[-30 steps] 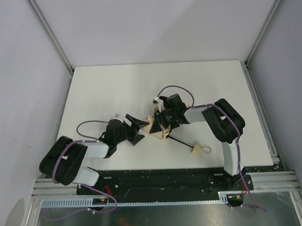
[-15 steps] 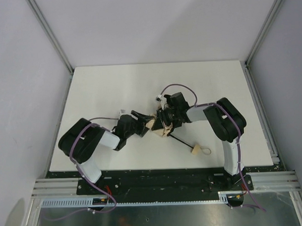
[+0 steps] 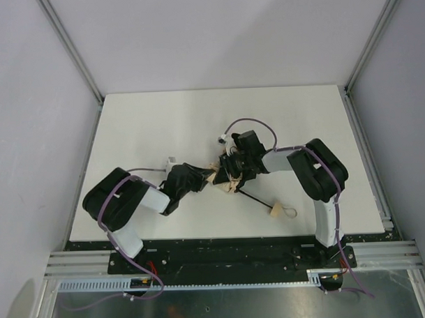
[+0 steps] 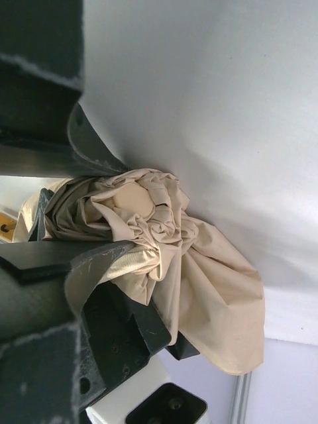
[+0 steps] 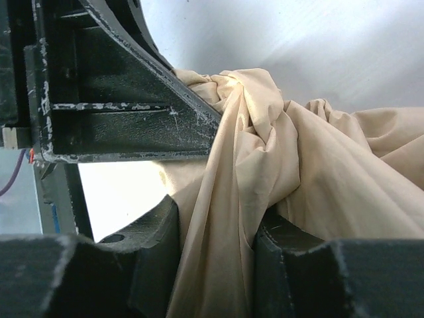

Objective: Put away the umbrella

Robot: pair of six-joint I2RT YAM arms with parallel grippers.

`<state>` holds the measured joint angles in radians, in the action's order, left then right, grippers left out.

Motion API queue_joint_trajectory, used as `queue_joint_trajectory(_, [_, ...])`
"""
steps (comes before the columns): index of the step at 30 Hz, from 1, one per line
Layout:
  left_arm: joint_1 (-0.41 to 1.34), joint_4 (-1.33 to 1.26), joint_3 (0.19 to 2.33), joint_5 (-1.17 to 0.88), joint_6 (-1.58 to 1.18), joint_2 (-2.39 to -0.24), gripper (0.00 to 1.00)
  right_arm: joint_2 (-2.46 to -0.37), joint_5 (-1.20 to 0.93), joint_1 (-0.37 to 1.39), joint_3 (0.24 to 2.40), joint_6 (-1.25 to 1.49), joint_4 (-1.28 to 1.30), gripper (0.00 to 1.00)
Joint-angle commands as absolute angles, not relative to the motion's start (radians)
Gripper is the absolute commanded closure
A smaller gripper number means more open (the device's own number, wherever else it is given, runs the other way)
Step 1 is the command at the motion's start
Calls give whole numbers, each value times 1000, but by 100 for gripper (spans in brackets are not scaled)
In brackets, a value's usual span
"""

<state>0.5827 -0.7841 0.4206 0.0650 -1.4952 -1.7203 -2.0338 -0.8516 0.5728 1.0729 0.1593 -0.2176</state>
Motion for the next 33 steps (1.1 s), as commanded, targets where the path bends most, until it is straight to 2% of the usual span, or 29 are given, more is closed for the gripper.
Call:
queue_joint_trajectory(1, [570, -547, 383, 231, -1304, -1738, 91, -1968, -734, 595, 1022, 117, 53, 60])
queue_joint_trajectory(6, [571, -483, 378, 239, -1265, -1683, 99, -1835, -601, 588, 1068, 79, 184, 40])
queue_joint_trajectory(11, [572, -380, 385, 244, -1264, -1603, 100, -1669, -436, 592, 1113, 41, 287, 31])
queue_joint_trajectory(16, [572, -99, 489, 249, -1280, -1559, 100, -1499, -156, 721, 1086, -62, 313, 30])
queue_joint_trajectory(22, [572, 20, 530, 149, -1298, -1558, 100, -1405, 154, 965, 910, -197, 56, 31])
queue_joint_trajectory(26, [571, 93, 562, 114, -1297, -1578, 100, -1453, 237, 1048, 835, -290, -138, 33])
queue_joint_trajectory(33, [568, 148, 584, 84, -1301, -1581, 100, -1656, 347, 1088, 812, -389, -378, 35])
